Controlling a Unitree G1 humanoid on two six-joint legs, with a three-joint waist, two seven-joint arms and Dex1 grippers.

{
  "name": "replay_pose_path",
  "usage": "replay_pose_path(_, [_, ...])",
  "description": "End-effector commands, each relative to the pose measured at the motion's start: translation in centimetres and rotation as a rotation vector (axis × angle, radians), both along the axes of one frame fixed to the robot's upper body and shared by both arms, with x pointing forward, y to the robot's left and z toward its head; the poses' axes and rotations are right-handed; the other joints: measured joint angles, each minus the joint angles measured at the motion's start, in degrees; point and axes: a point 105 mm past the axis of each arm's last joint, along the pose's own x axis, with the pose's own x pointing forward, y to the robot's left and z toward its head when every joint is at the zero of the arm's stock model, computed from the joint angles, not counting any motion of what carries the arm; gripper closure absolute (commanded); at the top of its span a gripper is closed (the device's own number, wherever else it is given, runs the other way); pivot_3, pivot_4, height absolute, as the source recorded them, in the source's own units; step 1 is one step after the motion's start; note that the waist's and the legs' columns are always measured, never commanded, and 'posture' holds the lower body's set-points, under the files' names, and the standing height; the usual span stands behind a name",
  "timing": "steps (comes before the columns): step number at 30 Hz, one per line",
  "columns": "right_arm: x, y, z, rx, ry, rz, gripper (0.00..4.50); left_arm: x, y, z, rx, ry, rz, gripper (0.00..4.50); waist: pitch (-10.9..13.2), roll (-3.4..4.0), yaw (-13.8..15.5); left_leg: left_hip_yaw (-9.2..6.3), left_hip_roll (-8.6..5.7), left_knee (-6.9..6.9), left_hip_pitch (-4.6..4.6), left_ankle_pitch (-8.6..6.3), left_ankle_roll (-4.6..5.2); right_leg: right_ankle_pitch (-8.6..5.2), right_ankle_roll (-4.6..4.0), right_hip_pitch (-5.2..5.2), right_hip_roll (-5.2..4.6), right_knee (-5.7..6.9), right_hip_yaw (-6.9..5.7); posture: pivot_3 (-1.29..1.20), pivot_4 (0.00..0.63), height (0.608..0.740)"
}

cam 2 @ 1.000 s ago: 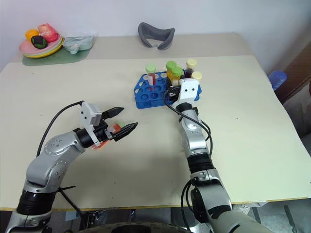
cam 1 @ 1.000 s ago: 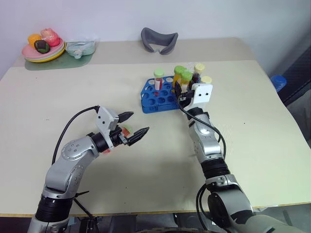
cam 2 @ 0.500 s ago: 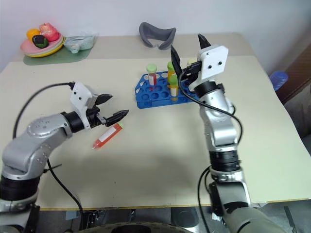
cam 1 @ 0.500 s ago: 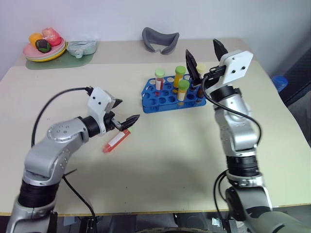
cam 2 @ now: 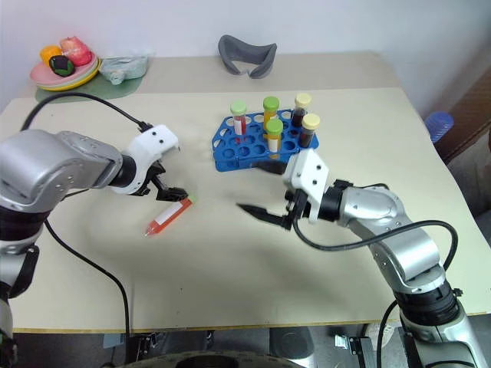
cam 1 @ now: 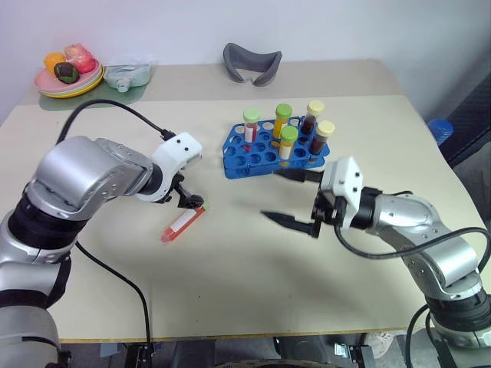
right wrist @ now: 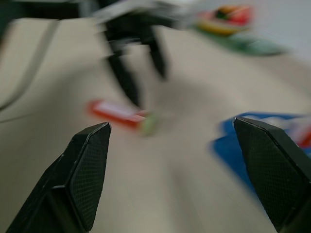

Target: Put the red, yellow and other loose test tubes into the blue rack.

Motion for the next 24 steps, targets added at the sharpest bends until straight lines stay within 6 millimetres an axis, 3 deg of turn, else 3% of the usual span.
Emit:
replay_pose_path(1, [-1.1,0.6,0.3,-0.015,-0.012,0.052,0.40,-0.3,-0.1,-0.3,0.050,0.022,-0.032,0.00,0.0,-0.02,0.2,-0.01,0.00,0.00,-0.01,0.00,0.00,0.00,0.00,0.00,0.00,0.00,-0.01,0.00,0.150,0.740])
replay_pose_path(5, [-1.6,0.9,-0.2,-0.037,-0.001,0.067,0.40,-0.7,-1.0,-0.8,0.037,0.060,-0.065,0.00,0.0,-0.06,0.8,-0.01,0.00,0.03,-0.08,0.00,-0.01,0.00,0.00,-0.01,-0.02,-0.06,-0.03,0.00,0.150,0.740])
replay_pose_path(17, [-2.0,1.8,-0.1,-0.030,-0.010,0.091,0.40,-0.7,-0.3,-2.5,0.096,0.080,-0.030,0.00,0.0,-0.07,1.5,0.00,0.00,0.03,-0.09,0.00,0.00,0.00,0.00,-0.01,-0.03,-0.08,-0.02,0.00,0.150,0.740])
replay_pose_path(20, [-2.0,1.9,0.0,-0.027,-0.010,0.099,0.32,-0.6,-0.1,-2.6,0.090,0.075,-0.014,0.84,0.0,-0.06,1.5,-0.01,0.00,0.04,-0.09,0.00,0.00,0.00,0.00,-0.01,-0.03,-0.07,-0.03,0.00,0.150,0.740])
replay_pose_path(24, [-2.0,2.1,0.1,-0.024,-0.010,0.105,0.32,-0.5,-0.3,-2.5,0.074,0.074,-0.009,2.86,0.0,-0.07,1.5,0.00,0.00,0.04,-0.08,0.00,0.00,0.00,0.00,-0.01,-0.03,-0.07,-0.03,0.00,0.150,0.740])
